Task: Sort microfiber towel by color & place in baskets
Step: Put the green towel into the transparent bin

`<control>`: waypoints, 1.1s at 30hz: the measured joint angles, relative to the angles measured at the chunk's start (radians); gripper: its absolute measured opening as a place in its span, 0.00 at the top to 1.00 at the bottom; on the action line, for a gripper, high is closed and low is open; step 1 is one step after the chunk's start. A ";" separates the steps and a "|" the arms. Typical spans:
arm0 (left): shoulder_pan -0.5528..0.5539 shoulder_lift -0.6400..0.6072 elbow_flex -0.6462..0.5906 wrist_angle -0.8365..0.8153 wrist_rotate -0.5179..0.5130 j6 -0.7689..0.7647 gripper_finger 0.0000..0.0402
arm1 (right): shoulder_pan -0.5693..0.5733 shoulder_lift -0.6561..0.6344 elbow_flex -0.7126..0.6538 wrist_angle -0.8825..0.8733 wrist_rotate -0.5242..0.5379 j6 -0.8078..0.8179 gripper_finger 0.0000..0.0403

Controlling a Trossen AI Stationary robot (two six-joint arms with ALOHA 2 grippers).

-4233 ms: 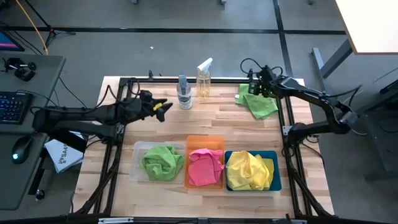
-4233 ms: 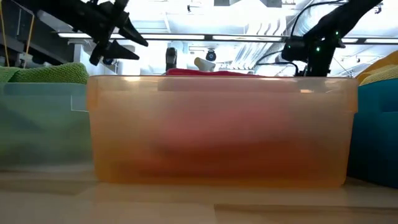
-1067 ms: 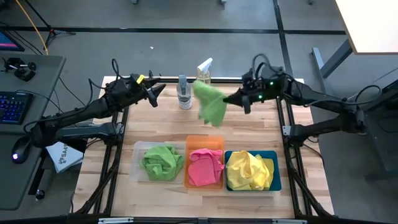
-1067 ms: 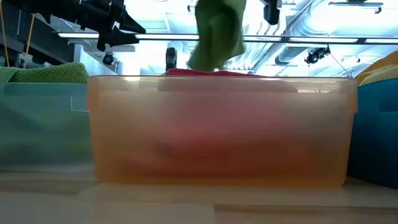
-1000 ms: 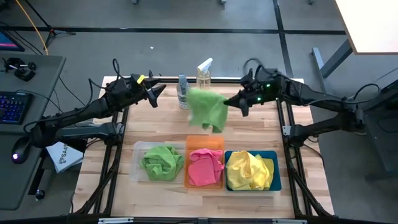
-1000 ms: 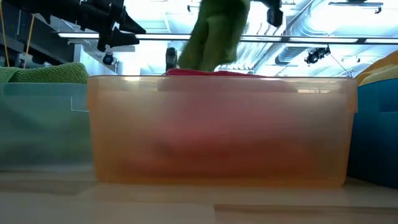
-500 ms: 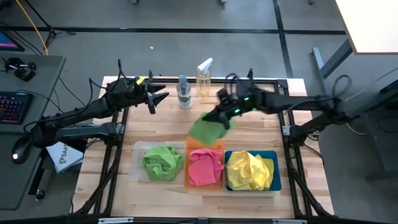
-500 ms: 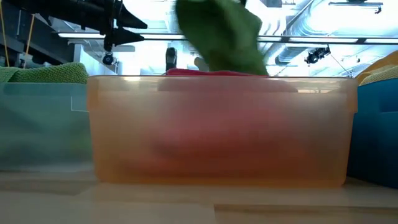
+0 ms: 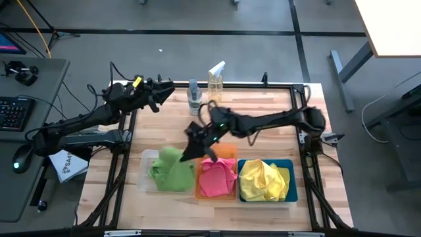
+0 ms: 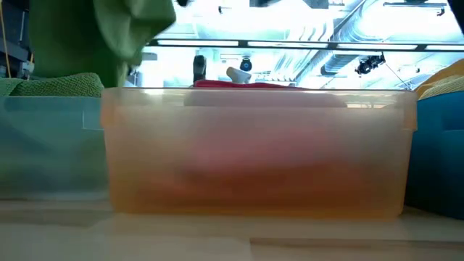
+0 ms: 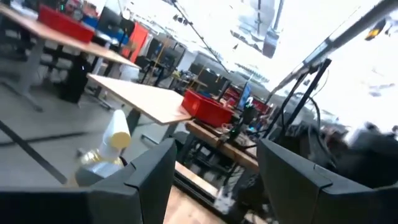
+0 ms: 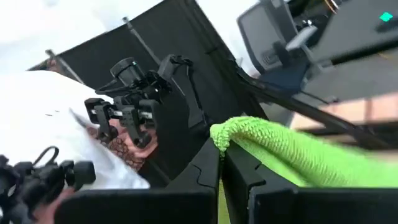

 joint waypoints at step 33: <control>-0.068 -0.401 0.000 0.229 0.336 -0.312 0.47 | 0.212 0.321 0.480 -0.835 1.240 0.030 1.00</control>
